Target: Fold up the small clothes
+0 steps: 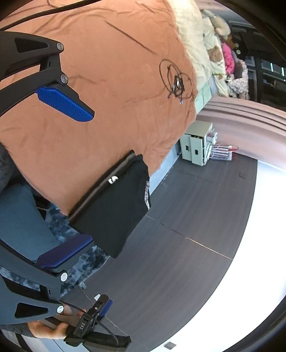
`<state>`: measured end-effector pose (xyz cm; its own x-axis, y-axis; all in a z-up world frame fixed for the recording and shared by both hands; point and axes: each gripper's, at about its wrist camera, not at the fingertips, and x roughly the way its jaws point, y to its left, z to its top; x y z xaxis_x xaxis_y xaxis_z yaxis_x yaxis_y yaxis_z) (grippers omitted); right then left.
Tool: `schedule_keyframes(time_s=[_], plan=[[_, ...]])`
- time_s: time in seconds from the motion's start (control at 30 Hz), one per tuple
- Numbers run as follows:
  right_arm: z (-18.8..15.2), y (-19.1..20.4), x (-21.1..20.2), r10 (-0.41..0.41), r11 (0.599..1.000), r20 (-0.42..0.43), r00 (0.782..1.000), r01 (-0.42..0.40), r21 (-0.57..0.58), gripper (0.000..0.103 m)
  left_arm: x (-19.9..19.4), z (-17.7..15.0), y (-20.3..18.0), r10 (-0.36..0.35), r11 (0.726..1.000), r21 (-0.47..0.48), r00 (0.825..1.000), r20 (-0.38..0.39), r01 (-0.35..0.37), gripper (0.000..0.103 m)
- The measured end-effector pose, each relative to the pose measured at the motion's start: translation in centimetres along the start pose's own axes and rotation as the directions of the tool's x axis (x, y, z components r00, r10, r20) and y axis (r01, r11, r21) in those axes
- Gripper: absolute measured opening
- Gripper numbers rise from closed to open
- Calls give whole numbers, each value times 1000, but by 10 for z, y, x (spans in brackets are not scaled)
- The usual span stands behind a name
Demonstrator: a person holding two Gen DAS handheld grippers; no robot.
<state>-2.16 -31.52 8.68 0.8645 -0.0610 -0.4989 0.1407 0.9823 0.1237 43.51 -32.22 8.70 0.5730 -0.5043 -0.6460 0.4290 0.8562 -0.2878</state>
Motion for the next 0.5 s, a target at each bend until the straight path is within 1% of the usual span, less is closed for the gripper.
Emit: schedule_keyframes(time_s=[0.13, 0.23, 0.37, 0.5], plan=[[-19, 13, -18, 23, 1000, 2, 1000, -23, -16, 103, -37, -23, 9, 12, 1000, 0, 1000, 23, -12, 103], [-26, 19, -29, 44, 999, 7, 999, -43, -16, 103, -62, -42, 14, 15, 1000, 0, 999, 38, -15, 103], [-40, 24, -44, 58, 998, 22, 998, -58, -24, 103, -90, -65, 17, 55, 998, 25, 997, 62, -57, 103], [-55, 28, -58, 85, 996, 44, 995, -84, -22, 103, -116, -86, 18, 72, 996, 38, 992, 100, -76, 103]])
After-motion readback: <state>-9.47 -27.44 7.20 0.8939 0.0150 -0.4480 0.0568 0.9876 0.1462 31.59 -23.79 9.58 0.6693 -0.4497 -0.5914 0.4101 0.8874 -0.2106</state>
